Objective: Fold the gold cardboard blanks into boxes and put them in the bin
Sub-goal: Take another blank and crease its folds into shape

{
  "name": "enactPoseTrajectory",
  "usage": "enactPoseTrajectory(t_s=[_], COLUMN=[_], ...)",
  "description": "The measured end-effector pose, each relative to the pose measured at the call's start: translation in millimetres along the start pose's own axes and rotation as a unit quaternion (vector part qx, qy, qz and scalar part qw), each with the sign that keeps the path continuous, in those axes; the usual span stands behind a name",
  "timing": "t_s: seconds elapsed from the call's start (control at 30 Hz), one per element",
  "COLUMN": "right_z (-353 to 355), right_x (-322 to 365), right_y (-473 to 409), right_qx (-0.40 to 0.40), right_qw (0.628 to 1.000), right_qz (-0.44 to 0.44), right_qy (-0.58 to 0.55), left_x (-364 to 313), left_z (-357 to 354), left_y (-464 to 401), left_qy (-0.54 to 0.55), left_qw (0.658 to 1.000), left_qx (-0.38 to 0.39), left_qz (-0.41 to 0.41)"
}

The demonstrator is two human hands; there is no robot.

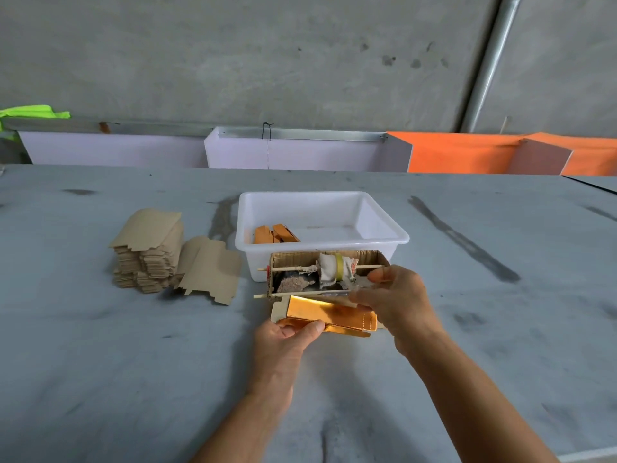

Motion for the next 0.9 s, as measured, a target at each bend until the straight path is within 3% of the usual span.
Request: enactPoseTrajectory(t_s=[0.9], right_z=[-2.7], right_x=[-26.1], right_y=[8.3], right_qx=[-0.024], right_qw=[1.0], right_qz=[0.004], right_qy=[-0.013], left_x=[-3.1], left_z=[-0.2], left_y=[4.0], left_qy=[0.007], left_qw=[1.0], left_qx=[-0.006], left_qz=[0.017])
Point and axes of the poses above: each hand's wrist, its own y-axis away from the middle knuckle, its own z-axis out of the back of the hand, x = y × z, the point moved 2 cm from there along -y, towards the middle knuckle, and after that the axes turned 6 degrees about -x, right-handed, at the moved point
